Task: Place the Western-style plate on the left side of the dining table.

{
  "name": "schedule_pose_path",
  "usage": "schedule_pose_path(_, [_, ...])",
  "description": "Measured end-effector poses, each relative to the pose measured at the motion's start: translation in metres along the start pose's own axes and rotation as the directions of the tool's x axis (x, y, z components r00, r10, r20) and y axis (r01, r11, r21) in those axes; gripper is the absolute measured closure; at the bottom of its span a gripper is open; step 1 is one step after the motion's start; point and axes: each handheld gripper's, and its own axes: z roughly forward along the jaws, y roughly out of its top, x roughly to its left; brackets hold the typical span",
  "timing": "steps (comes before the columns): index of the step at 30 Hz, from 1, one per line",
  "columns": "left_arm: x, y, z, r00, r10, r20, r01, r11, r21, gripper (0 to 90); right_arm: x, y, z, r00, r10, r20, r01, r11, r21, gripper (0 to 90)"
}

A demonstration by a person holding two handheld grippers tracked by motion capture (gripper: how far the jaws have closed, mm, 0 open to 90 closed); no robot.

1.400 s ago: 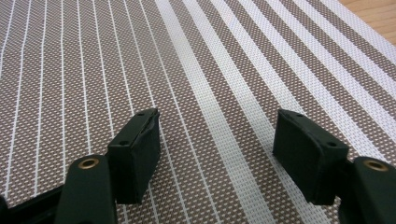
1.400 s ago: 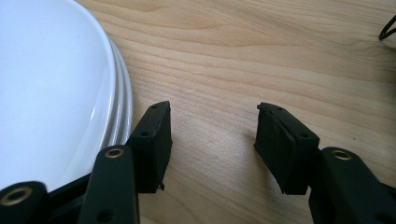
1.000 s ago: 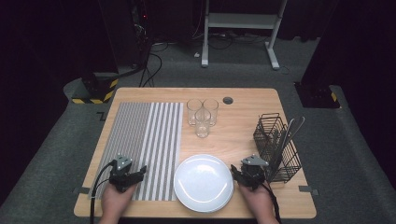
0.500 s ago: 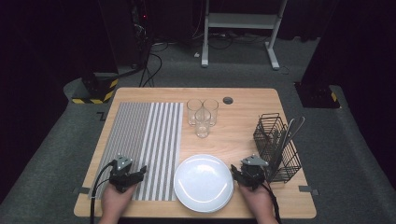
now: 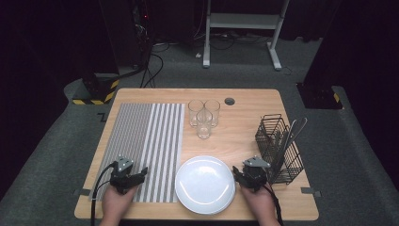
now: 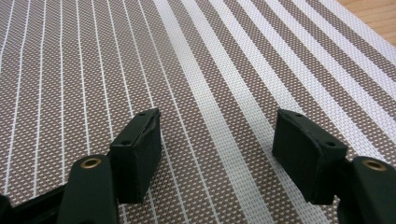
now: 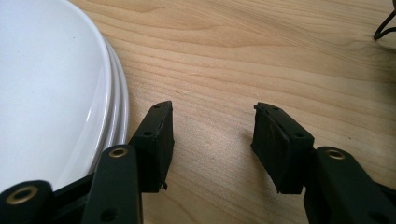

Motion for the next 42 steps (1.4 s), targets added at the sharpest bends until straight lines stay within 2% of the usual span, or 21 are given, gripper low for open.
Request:
schedule_pose_path(35, [-0.0012,0.0005,0.0005,1.0000,0.002,-0.008,-0.002,1.0000,-0.002,33.3,-0.0001,0.0000,0.0000,1.0000,0.001,0.000,-0.001,1.000,0.000,47.8])
schedule_pose_path(42, [-0.0005,0.0005,0.0000,1.0000,0.002,0.000,-0.002,1.0000,-0.001,33.4,-0.0020,-0.0004,-0.0026,1.0000,-0.009,-0.002,0.009,1.000,-0.004,49.6])
